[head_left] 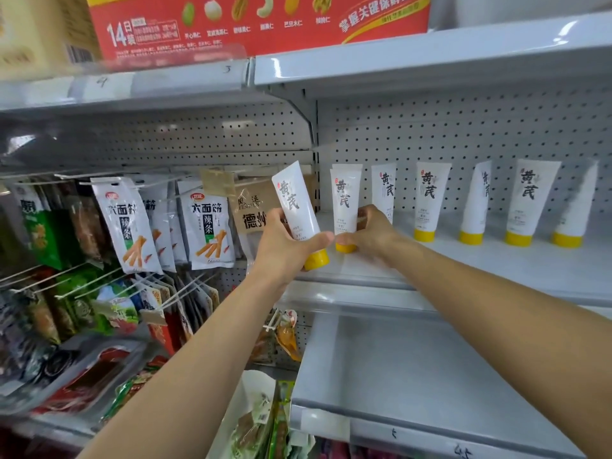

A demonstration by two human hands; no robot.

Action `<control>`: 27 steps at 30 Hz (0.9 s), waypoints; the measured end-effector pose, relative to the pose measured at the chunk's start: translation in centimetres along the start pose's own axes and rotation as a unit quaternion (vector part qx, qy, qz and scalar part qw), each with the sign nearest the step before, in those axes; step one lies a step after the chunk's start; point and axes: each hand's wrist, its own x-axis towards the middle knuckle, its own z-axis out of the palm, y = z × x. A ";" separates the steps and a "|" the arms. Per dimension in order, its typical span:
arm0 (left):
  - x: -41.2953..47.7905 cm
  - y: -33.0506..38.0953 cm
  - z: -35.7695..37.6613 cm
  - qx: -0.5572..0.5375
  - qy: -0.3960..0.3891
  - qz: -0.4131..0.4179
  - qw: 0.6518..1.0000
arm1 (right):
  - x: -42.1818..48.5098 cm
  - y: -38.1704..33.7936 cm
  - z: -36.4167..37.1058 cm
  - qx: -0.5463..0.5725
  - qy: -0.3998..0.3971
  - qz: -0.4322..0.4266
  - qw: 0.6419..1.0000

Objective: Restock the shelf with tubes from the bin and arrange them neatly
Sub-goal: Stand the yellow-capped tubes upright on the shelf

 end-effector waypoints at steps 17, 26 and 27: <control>-0.3 1.3 4.9 0.027 0.036 0.023 0.999 | -7.8 -0.9 -1.4 -0.069 0.007 -0.171 0.983; 1.1 1.1 5.7 0.156 -0.027 0.046 0.986 | -5.2 1.0 -5.5 -0.055 0.029 -0.110 0.992; 1.3 0.8 5.4 0.178 -0.024 0.048 0.983 | -4.7 1.3 -5.9 -0.040 0.028 -0.095 0.994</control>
